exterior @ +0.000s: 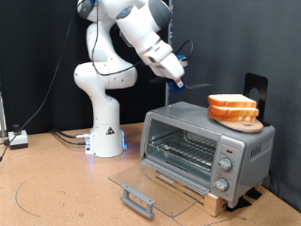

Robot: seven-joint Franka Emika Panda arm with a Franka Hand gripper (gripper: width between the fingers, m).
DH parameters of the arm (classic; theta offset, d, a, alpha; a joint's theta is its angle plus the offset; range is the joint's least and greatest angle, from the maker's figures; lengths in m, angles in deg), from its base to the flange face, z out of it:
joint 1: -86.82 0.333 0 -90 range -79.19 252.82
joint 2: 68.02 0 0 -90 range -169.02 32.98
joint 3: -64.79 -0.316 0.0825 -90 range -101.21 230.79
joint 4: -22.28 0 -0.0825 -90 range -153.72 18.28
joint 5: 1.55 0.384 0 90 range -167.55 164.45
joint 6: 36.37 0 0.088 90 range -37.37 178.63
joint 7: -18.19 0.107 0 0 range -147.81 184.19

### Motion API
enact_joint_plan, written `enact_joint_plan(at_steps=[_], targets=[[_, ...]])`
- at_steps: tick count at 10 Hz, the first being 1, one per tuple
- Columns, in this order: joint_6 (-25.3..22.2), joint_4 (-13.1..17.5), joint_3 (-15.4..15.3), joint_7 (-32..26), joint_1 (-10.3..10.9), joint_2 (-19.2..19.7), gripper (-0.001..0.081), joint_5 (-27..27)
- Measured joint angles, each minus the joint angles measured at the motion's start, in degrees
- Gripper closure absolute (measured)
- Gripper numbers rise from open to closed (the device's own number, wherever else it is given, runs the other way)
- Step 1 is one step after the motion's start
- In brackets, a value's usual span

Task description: Make a piece of toast with the oven

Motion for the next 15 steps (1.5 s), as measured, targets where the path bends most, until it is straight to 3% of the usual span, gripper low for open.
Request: enact_joint_plan(at_steps=[3, 7, 9, 12, 15], targets=[[-2.26, 0.42, 3.06, 0.34, -6.17, 0.26, 0.0349, -5.52], [-5.73, 1.06, 10.40, -5.25, -10.54, 1.47, 0.0349, -9.85], [-5.71, 1.71, 9.49, -5.22, -10.54, 1.56, 0.0349, -11.27], [-5.80, 3.24, 6.61, -4.15, -10.87, 2.01, 0.0349, -17.59], [-8.42, 4.65, 5.04, -2.42, -10.77, 2.46, 0.0349, -17.84]])
